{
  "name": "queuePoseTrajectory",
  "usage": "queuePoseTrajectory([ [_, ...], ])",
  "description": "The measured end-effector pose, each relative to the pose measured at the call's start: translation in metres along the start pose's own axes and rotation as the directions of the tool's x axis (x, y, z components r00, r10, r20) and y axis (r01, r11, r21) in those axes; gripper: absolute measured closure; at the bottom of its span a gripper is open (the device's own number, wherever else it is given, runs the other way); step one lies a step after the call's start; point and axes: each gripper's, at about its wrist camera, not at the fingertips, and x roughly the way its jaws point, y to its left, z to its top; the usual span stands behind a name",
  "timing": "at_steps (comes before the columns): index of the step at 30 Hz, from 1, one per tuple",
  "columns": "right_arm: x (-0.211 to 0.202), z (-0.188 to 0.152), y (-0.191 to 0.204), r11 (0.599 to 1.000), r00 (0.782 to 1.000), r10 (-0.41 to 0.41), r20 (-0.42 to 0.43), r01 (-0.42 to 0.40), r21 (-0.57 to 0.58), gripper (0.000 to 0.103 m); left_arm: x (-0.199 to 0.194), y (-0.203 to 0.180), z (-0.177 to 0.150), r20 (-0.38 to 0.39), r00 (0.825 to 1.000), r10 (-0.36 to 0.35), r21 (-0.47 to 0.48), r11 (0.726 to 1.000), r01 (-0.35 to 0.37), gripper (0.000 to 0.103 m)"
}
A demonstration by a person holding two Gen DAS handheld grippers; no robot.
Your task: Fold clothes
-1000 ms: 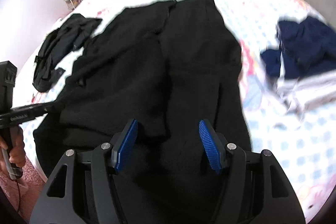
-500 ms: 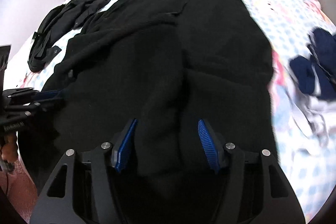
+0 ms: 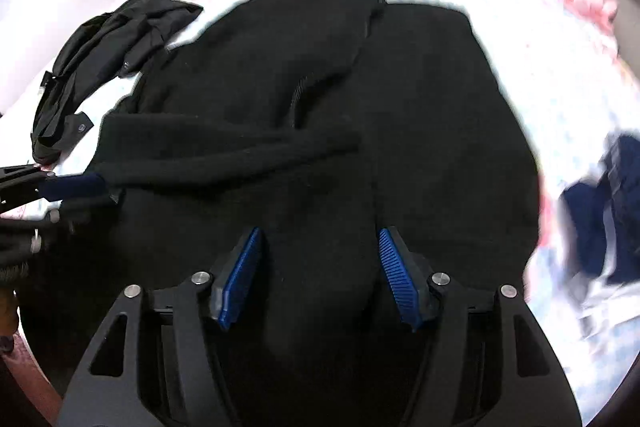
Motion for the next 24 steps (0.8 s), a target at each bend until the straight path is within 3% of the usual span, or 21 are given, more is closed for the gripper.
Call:
queuePoseTrajectory([
  [1, 0.001, -0.005, -0.004, 1.0, 1.0, 0.019, 0.011, -0.019, 0.023, 0.041, -0.004, 0.01, -0.003, 0.016, 0.998, -0.068, -0.06, 0.996, 0.069, 0.058],
  [3, 0.003, -0.013, -0.008, 0.998, 0.998, 0.046, 0.037, -0.047, 0.043, 0.04, -0.003, 0.022, -0.008, 0.027, 0.995, -0.097, -0.107, 0.989, 0.099, 0.055],
  [5, 0.007, -0.015, -0.005, 0.999, 0.998, 0.037, 0.051, -0.039, 0.034, 0.039, 0.002, 0.033, -0.017, 0.027, 1.0, 0.008, -0.125, 0.992, -0.005, 0.058],
  [9, 0.014, -0.022, -0.003, 0.999, 0.996, 0.029, 0.084, -0.031, 0.03, 0.037, -0.001, 0.038, -0.02, 0.054, 0.997, -0.06, -0.145, 0.987, 0.068, 0.061],
  [10, 0.014, -0.023, -0.006, 0.998, 0.995, 0.041, 0.088, -0.045, 0.04, 0.037, 0.001, 0.035, -0.02, 0.049, 0.996, -0.071, -0.127, 0.989, 0.076, 0.077],
  [11, 0.013, -0.023, -0.01, 0.997, 0.994, 0.055, 0.092, -0.06, 0.05, 0.037, 0.003, 0.032, -0.02, 0.044, 0.996, -0.08, -0.108, 0.991, 0.084, 0.084],
  [13, 0.013, -0.023, -0.014, 0.995, 0.993, 0.072, 0.094, -0.078, 0.063, 0.037, 0.004, 0.023, -0.01, 0.054, 0.997, -0.058, -0.066, 0.996, 0.062, 0.09],
  [16, 0.014, -0.022, -0.013, 0.996, 0.993, 0.067, 0.094, -0.073, 0.059, 0.037, -0.014, 0.02, 0.007, 0.115, 0.991, -0.062, -0.049, 0.996, 0.068, 0.091],
  [18, 0.014, -0.023, -0.013, 0.995, 0.993, 0.069, 0.099, -0.075, 0.062, 0.037, -0.017, 0.023, 0.019, 0.12, 0.992, 0.049, -0.039, 0.998, -0.044, 0.091],
  [19, 0.013, -0.023, -0.014, 0.995, 0.993, 0.07, 0.1, -0.076, 0.063, 0.037, -0.01, 0.029, 0.024, 0.084, 0.985, 0.152, -0.035, 0.988, -0.149, 0.091],
  [20, 0.013, -0.023, -0.014, 0.995, 0.993, 0.069, 0.101, -0.075, 0.064, 0.037, -0.004, 0.038, 0.026, 0.032, 0.98, 0.195, -0.052, 0.98, -0.193, 0.091],
  [23, 0.002, -0.021, -0.014, 0.995, 0.993, 0.047, 0.11, -0.057, 0.085, 0.042, -0.019, 0.055, 0.02, 0.049, 0.995, 0.083, -0.14, 0.987, -0.076, 0.09],
  [24, -0.007, -0.019, -0.015, 0.994, 0.992, 0.032, 0.118, -0.044, 0.102, 0.043, -0.026, 0.047, 0.018, 0.083, 0.995, 0.049, -0.12, 0.992, -0.039, 0.09],
])
